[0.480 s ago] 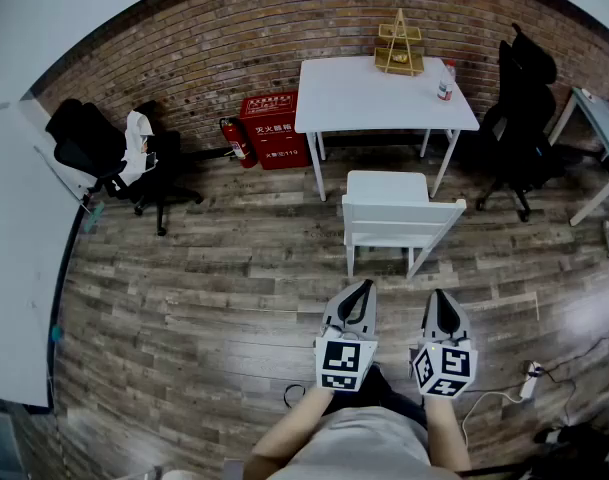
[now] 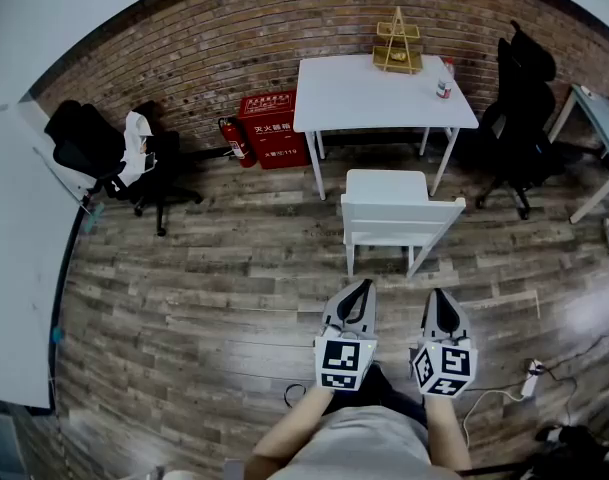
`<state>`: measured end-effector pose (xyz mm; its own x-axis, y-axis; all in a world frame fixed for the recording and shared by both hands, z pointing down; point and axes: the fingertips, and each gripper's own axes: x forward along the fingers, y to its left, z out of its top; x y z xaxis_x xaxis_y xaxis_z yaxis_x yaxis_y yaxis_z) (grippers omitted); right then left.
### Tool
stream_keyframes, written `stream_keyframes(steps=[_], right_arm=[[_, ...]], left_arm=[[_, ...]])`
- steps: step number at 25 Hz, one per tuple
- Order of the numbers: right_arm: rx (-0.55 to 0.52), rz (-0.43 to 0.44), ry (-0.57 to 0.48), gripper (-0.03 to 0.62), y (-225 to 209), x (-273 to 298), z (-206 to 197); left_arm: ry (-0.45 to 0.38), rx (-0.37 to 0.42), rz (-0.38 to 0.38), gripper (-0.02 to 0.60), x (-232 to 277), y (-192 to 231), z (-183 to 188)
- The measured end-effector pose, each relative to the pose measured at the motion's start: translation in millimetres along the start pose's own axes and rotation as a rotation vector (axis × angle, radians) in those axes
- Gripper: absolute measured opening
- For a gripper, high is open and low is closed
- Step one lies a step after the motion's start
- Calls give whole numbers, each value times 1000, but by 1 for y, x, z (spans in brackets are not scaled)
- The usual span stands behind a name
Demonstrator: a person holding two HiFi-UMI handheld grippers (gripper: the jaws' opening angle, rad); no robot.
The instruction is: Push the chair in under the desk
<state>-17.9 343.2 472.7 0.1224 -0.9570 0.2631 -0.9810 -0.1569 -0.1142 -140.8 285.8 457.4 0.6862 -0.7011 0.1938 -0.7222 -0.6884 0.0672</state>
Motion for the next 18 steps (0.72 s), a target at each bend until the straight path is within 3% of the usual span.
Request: stream_keyframes(steps=[18], right_arm=[[-4,4,26,17,-30,24,-2]], left_arm=[[23,-17,30,12,32,-1,-5]])
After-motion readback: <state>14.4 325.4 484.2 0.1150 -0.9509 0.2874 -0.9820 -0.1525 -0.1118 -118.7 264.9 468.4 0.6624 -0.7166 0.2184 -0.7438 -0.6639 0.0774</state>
